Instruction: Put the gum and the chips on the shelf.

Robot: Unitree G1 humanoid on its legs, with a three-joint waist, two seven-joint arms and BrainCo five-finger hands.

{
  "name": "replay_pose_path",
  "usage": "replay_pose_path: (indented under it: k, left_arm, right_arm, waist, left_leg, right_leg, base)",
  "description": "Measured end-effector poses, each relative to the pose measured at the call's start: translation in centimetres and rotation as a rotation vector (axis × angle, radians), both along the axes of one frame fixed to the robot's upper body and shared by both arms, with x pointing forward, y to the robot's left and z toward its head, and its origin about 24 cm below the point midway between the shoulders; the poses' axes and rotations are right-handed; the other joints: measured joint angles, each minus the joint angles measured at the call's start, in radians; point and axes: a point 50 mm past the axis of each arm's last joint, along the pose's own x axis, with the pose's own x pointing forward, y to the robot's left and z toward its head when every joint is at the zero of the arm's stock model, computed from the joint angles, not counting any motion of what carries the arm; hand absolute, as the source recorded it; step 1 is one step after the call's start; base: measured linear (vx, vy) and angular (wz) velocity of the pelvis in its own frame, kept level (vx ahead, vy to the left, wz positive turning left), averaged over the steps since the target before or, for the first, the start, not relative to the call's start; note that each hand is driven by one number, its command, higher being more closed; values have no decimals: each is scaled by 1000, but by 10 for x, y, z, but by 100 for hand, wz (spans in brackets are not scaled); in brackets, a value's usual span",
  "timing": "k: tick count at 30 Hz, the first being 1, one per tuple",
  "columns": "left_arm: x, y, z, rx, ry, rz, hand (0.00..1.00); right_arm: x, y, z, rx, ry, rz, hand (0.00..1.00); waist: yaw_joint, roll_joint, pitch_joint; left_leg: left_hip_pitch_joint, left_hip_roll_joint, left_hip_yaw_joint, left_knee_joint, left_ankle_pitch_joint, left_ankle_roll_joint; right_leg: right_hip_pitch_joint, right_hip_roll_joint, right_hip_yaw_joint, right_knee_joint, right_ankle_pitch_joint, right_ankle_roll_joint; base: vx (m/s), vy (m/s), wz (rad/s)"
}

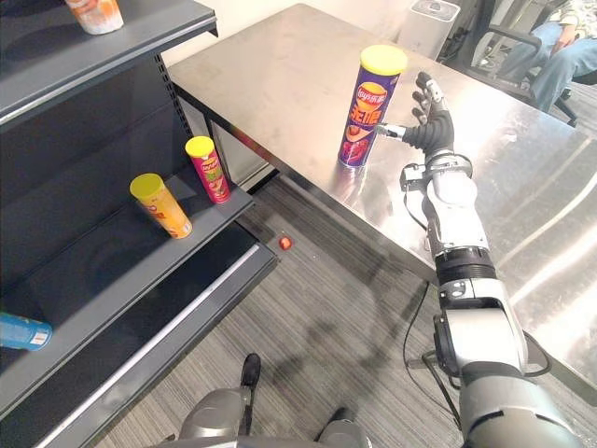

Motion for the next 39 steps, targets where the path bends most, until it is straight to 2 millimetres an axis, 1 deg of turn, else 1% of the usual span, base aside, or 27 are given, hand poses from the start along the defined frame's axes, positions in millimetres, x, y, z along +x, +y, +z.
replay_pose_path:
  k: [1, 3, 8, 12, 15, 20, 21, 24, 28, 36, 39]
  left_arm:
    - [1, 0, 0, -1, -3, -2, 0]
    - [4, 0, 0, -2, -10, -5, 0]
    - [7, 1, 1, 1, -26, -3, 0]
    - [12, 1, 2, -7, -43, 5, 0]
    - [15, 2, 3, -6, -53, 1, 0]
    - [20, 1, 4, -9, -68, -9, 0]
    - [25, 0, 4, -10, -83, -16, 0]
    - [25, 0, 5, -11, -88, -20, 0]
    - [31, -2, 6, -13, -111, -33, 0]
    - [34, -4, 7, -9, -119, -47, 0]
    - [37, -4, 7, -9, -126, -50, 0]
  right_arm:
    - [0, 0, 1, -1, -3, -2, 0]
    - [0, -1, 5, 4, -12, -1, 0]
    - [1, 0, 9, 28, -27, 5, 0]
    - [1, -2, 19, 36, -56, -12, 0]
    - [1, -3, 22, 35, -62, -19, 0]
    - [3, -7, 29, 43, -69, -42, 0]
    - [2, -9, 30, 40, -73, -54, 0]
    - [2, -9, 31, 43, -76, -58, 0]
    - [2, -9, 32, 47, -82, -69, 0]
    - [5, -11, 31, 50, -68, -77, 0]
    - [6, -8, 36, 46, -78, -72, 0]
  waist:
    - [7, 0, 2]
    - [11, 2, 11]
    - [11, 3, 29]
    - [11, 7, 48]
    - [12, 7, 56]
    - [15, 15, 83]
    - [17, 21, 94]
    - [19, 24, 99]
    - [18, 33, 125]
    - [22, 43, 136]
    - [20, 49, 154]
  left_leg:
    - [-2, 1, 1, -1, 0, -1]
    - [-9, 6, 2, -2, 5, -6]
    - [-21, 14, 1, -1, 15, -4]
    - [-38, 16, -1, 1, 24, -7]
    - [-48, 16, -4, 1, 29, -6]
    - [-54, 15, -6, 1, 32, -6]
    - [-55, 14, -6, 1, 33, -6]
    - [-68, 14, -6, 1, 39, -5]
    - [-69, 16, -5, 2, 44, -3]
    - [-76, 15, -2, 2, 44, -3]
    - [-77, 14, -6, 2, 44, -4]
  right_leg:
    - [-6, -1, 5, 8, -2, 1]
    - [-22, -2, 12, 26, -12, -4]
    - [-40, 2, 14, 43, -14, -7]
    - [-65, -2, 14, 61, -19, -2]
    - [-76, -4, 13, 74, -20, -3]
    - [-91, -12, 15, 101, -30, -4]
    - [-97, -16, 14, 115, -37, -4]
    - [-121, -20, 17, 137, -46, -8]
    - [-128, -22, 19, 151, -52, -9]
    - [-144, -26, 27, 164, -55, -10]
    - [-146, -30, 25, 175, -61, -9]
  base:
    - [-69, -6, -9]
    - [-72, -17, -4]
    - [-47, -21, 0]
    - [-20, -10, 1]
    - [4, -15, 2]
    - [-1, -21, 1]
    - [-13, -32, 2]
    - [-3, -26, 0]
    - [-2, -47, -1]
    - [4, -40, -2]
    - [1, -47, 4]
